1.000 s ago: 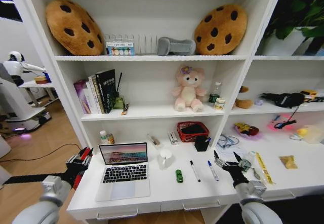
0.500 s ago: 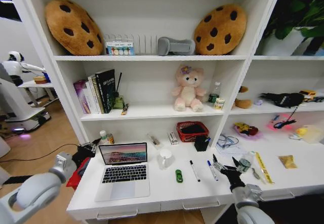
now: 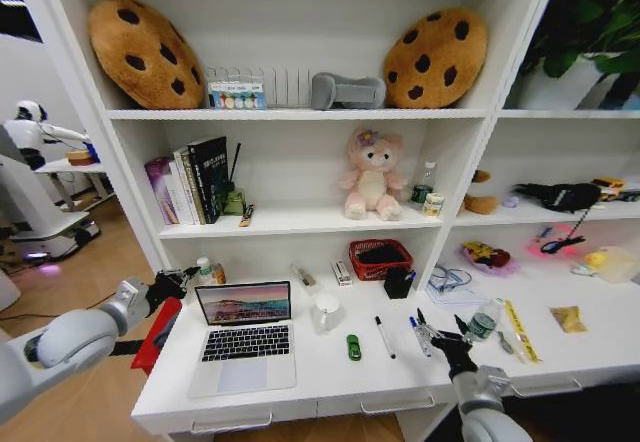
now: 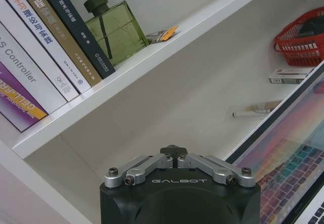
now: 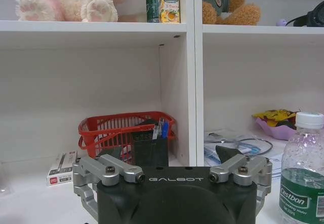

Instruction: Organize the objects on the table.

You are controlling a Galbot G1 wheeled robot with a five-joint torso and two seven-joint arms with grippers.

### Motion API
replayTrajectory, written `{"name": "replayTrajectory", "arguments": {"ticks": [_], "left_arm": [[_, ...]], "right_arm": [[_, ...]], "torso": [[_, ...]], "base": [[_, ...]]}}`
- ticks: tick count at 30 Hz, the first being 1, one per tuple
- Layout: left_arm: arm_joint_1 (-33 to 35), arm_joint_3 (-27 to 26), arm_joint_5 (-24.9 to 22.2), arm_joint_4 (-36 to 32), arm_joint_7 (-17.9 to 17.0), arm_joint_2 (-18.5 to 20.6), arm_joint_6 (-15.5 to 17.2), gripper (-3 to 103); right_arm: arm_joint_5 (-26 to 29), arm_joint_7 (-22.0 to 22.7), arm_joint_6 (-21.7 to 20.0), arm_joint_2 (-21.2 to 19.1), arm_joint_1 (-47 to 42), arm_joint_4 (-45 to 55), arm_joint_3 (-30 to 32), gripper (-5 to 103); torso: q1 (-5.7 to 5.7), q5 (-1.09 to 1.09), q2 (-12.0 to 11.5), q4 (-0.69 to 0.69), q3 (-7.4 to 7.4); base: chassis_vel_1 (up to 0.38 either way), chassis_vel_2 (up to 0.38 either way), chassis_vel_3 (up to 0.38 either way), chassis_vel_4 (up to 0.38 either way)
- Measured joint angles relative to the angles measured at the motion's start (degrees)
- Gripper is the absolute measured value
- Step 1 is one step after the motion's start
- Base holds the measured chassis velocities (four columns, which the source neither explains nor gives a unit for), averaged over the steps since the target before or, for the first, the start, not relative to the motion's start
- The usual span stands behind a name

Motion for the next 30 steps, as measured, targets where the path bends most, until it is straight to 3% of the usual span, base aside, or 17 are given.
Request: {"name": "replayTrajectory", "arguments": {"ticks": [6, 8, 9, 10, 11, 12, 14, 15, 16, 18, 20, 22, 24, 30], "left_arm": [[2.3, -2.5, 0.0, 0.3, -0.9, 2.7, 0.4, 0], [7.2, -6.7, 0.4, 0.4, -2.2, 7.1, 0.0, 0], [7.2, -6.7, 0.4, 0.4, -2.2, 7.1, 0.0, 0], [10.9, -9.6, 1.2, 0.5, -2.7, 9.9, -0.3, 0], [14.5, -13.3, 1.4, 0.8, -3.0, 12.4, -0.2, 0], [14.5, -13.3, 1.4, 0.8, -3.0, 12.4, -0.2, 0], [25.9, -27.7, 2.1, 2.4, -4.4, 19.0, 0.1, 0], [25.9, -27.7, 2.1, 2.4, -4.4, 19.0, 0.1, 0], [31.7, -32.5, 1.8, 3.1, -4.8, 21.5, 0.5, 0], [42.1, -38.8, 0.3, 5.0, -5.3, 26.1, 2.1, 0], [44.8, -39.3, -0.1, 5.6, -5.3, 27.2, 2.3, 0], [47.6, -39.9, 0.0, 6.5, -5.8, 28.4, 2.1, 0], [48.4, -40.2, 0.1, 6.7, -5.8, 28.5, 2.0, 0], [50.6, -41.7, 0.4, 7.2, -5.8, 28.7, 2.0, 0]], "right_arm": [[-0.1, 0.2, -0.3, 0.0, 0.5, 0.1, -0.3, 100], [-0.1, 0.3, -0.4, -0.1, 0.4, 0.5, -0.4, 100], [-0.1, 0.3, -0.4, -0.1, 0.4, 0.5, -0.4, 100], [-0.2, 0.4, -0.5, -0.1, 0.2, 0.9, -0.4, 100], [-0.2, 0.4, -0.5, 0.0, -0.1, 1.1, -0.3, 100], [-0.2, 0.4, -0.5, 0.0, -0.1, 1.1, -0.3, 100], [-0.2, 0.4, -0.5, 0.1, -0.7, 1.8, 0.2, 100], [-0.2, 0.4, -0.5, 0.1, -0.7, 1.8, 0.2, 100], [-0.2, 0.4, -0.5, 0.2, -0.9, 2.1, 0.5, 100], [0.0, 0.5, -0.3, 0.3, -1.8, 2.9, 1.3, 100], [0.1, 0.5, -0.2, 0.2, -2.1, 3.2, 1.6, 100], [0.1, 0.5, 0.3, 0.3, -2.8, 3.4, 2.1, 100], [0.2, 0.4, 0.5, 0.3, -3.1, 3.4, 2.2, 100], [0.2, 0.5, 0.7, 1.0, -3.0, 3.4, 1.9, 100]], "torso": [[-0.01, 0.01, 0.0, 0.01, 0.0], [-0.01, -0.01, 0.0, 0.03, -0.01], [-0.01, -0.01, 0.0, 0.03, -0.01], [-0.01, 0.05, 0.0, -0.02, -0.01], [-0.01, -0.01, 0.0, 0.05, 0.0], [-0.01, -0.01, 0.0, 0.05, 0.0], [-0.01, 0.08, 0.0, -0.01, -0.01], [-0.01, 0.08, 0.0, -0.01, -0.01], [-0.01, 0.16, 0.0, -0.08, -0.02], [0.02, -0.11, 0.0, -0.08, 0.01], [0.02, -0.06, 0.0, -0.07, 0.01], [0.0, 0.12, 0.0, -0.02, -0.03], [-0.02, 0.07, 0.0, 0.04, -0.04], [-0.06, 0.03, 0.1, -0.01, -0.06]], "base": [[0.0, 0.0, 0.0, 0.0], [0.0, 0.0, 0.0, 0.0], [0.0, 0.0, 0.0, 0.0], [0.0, 0.0, 0.0, 0.0], [0.0, 0.0, 0.0, 0.0], [0.0, 0.0, 0.0, 0.0], [0.0, 0.0, 0.0, 0.0], [0.0, 0.0, 0.0, 0.0], [0.0, 0.0, 0.0, 0.0], [0.0, 0.0, 0.0, 0.0], [0.0, 0.0, 0.0, 0.0], [0.0, 0.0, 0.0, 0.0], [0.0, 0.0, 0.0, 0.0], [0.0, 0.0, 0.0, 0.0]]}}
